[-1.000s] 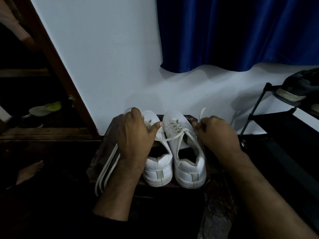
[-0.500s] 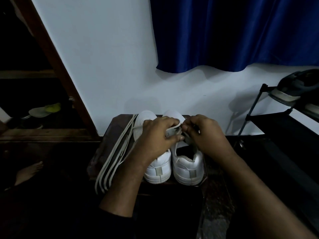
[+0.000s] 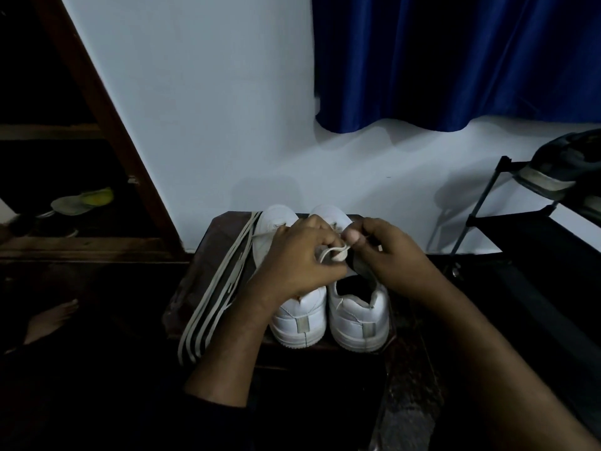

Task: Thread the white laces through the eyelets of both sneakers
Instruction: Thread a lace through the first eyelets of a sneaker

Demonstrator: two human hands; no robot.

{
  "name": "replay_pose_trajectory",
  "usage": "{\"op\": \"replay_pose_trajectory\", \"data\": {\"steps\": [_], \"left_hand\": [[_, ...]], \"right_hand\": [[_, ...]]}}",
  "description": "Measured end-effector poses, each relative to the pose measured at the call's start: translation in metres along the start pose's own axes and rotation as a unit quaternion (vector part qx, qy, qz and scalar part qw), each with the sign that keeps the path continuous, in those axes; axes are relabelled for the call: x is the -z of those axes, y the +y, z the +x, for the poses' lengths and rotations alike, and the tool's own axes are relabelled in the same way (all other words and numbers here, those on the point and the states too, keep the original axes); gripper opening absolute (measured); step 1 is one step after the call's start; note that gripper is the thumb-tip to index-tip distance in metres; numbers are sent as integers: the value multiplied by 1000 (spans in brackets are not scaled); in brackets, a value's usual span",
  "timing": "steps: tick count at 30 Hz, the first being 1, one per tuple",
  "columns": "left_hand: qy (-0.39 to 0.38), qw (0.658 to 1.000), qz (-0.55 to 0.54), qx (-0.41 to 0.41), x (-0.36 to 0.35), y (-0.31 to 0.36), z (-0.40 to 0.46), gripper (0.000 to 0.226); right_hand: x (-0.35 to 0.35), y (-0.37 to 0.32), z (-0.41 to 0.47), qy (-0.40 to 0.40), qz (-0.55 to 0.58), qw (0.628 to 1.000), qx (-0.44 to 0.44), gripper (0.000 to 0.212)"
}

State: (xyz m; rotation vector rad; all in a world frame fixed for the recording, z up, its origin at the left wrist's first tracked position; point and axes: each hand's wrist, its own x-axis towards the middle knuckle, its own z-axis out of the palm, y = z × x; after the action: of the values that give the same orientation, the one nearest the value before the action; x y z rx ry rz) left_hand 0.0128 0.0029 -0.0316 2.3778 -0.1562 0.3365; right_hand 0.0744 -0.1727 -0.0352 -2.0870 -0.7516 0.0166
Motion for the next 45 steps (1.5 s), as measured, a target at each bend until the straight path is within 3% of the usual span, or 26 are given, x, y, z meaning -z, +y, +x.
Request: {"op": "replay_pose_trajectory", "data": {"steps": [2, 5, 8, 11, 14, 17, 20, 21, 22, 24, 26, 27, 29, 31, 32, 37, 41, 45], "left_hand": [[21, 992, -124, 15, 3, 1, -1, 11], [26, 946, -315, 74, 11, 6, -7, 28], [37, 929, -351, 113, 13, 4, -7, 58], [85, 912, -383, 118, 15, 8, -5, 63], [177, 849, -480, 130, 21, 12, -2, 41], [189, 775, -588, 135, 26, 9, -2, 20], [189, 666, -710, 125, 33, 5, -2, 32], [188, 651, -725, 119, 34, 2, -2, 34], [187, 657, -721, 117, 36, 2, -2, 33], [194, 707, -669, 120, 37, 1, -2, 33], [206, 827, -510, 113, 35, -2, -3, 32], [200, 893, -391, 94, 31, -4, -4, 27], [132, 983, -122, 27, 22, -8, -7, 24], [64, 992, 105, -2, 17, -8, -9, 35], [58, 986, 153, -10, 17, -7, -10, 40], [33, 986, 160, -10, 22, -12, -11, 32], [39, 989, 140, -18, 25, -20, -10, 27], [118, 983, 111, -84, 33, -18, -14, 30]], "right_hand": [[5, 0, -1, -6, -25, 999, 32, 6], [1, 2, 0, 54, -37, 998, 19, 16], [-11, -1, 3, 52, 187, 977, -85, 30], [-13, -10, 7, 74, 415, 888, -185, 33], [-5, -17, 9, 103, 548, 801, -217, 39], [1, -27, 7, 122, 647, 740, -135, 44], [5, -32, 5, 106, 721, 679, -90, 47], [7, -32, 4, 97, 720, 681, -91, 46], [9, -32, 3, 88, 694, 708, -96, 45], [11, -27, 0, 98, 544, 829, -88, 45], [11, -19, -2, 118, 305, 945, -12, 45], [9, -15, -3, 105, 172, 979, 29, 44], [7, -8, -3, 34, -51, 996, 57, 43], [7, -3, -4, -37, -118, 991, 57, 49], [9, -1, -5, -60, -109, 990, 60, 51], [22, 3, -6, -110, -82, 989, 49, 51], [23, 1, -7, -43, -63, 997, -1, 48], [29, 7, -5, 35, -78, 996, 2, 21]]}}
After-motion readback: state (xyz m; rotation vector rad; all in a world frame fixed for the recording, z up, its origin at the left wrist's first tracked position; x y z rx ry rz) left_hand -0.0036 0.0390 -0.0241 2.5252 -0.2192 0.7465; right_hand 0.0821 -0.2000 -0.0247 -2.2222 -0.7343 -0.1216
